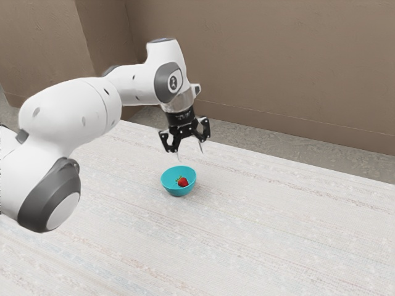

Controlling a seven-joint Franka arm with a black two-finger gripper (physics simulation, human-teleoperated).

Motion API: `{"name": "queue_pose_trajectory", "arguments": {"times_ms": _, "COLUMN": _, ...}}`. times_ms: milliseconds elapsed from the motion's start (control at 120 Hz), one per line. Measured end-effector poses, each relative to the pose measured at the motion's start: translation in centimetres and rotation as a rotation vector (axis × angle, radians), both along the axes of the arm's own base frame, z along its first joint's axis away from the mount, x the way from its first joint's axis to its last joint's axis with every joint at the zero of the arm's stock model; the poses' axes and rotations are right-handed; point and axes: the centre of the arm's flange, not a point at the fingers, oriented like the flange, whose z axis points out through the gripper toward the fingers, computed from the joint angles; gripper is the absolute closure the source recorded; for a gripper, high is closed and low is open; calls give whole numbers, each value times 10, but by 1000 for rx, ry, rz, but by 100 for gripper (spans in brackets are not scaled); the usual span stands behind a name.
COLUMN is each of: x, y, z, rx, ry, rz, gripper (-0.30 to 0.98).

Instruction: Take strawberry from the bowl

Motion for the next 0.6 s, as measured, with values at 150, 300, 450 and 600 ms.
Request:
{"name": "queue_pose_trajectory", "arguments": {"times_ms": 150, "x": 6, "y": 19, "z": -17, "rx": 21, "ry": 8, "rz": 104, "gripper": 33}}
{"name": "queue_pose_trajectory", "arguments": {"times_ms": 300, "x": 10, "y": 41, "z": -45, "rx": 35, "ry": 38, "rz": 190, "gripper": 37}}
{"name": "queue_pose_trajectory", "arguments": {"times_ms": 450, "x": 15, "y": 44, "z": -69, "rx": 28, "ry": 56, "rz": 235, "gripper": 39}}
{"name": "queue_pose_trajectory", "arguments": {"times_ms": 600, "x": 20, "y": 51, "z": -86, "rx": 27, "ry": 66, "rz": 276, "gripper": 39}}
